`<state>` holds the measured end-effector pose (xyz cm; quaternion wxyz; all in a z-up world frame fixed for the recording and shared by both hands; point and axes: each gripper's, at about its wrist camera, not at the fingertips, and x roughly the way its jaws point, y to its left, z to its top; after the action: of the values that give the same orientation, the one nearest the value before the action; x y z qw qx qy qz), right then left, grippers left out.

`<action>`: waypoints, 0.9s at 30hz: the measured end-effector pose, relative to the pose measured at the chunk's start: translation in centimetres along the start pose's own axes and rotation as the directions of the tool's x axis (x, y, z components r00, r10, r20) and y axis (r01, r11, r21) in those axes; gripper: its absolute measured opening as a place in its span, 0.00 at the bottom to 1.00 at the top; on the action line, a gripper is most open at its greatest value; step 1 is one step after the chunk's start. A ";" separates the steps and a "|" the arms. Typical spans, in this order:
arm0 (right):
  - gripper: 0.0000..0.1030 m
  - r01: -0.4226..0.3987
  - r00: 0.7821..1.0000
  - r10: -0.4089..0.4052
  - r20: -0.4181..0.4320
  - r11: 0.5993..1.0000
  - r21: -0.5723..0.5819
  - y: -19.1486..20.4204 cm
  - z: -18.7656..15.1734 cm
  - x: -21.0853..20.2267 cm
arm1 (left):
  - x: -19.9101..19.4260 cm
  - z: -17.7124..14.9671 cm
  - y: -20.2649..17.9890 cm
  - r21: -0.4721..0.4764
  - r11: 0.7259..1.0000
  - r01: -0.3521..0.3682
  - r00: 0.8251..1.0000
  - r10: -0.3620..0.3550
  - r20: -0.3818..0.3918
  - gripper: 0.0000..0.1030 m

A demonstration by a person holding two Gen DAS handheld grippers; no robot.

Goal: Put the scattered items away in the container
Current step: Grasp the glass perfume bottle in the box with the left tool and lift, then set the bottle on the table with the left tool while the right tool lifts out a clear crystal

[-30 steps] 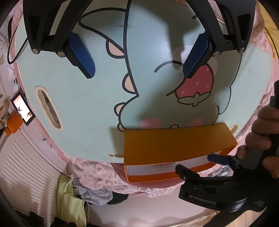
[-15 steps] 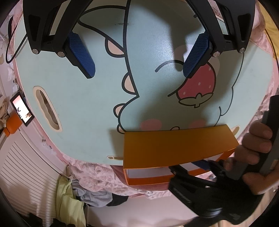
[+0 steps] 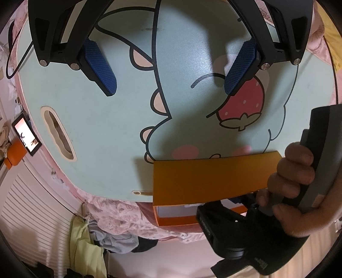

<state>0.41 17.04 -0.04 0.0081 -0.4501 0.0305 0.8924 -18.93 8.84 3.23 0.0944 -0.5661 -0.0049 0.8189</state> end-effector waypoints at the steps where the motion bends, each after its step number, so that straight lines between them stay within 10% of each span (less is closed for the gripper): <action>1: 0.99 0.000 1.000 0.000 0.000 1.000 0.001 0.0 0.0 0.0 | -0.1 0.0 0.0 0.010 1.000 0.007 1.000 -0.007 0.007 0.29; 27: 0.99 0.001 1.000 -0.001 0.007 1.000 0.008 -0.1 -0.2 -0.3 | -13.4 -9.1 4.2 0.031 0.962 0.271 0.917 -0.268 0.296 0.17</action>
<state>0.78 17.12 0.09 0.0107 -0.4469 0.0339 0.8939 -6.59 1.65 11.86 0.2015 -0.4308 -0.1013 0.8738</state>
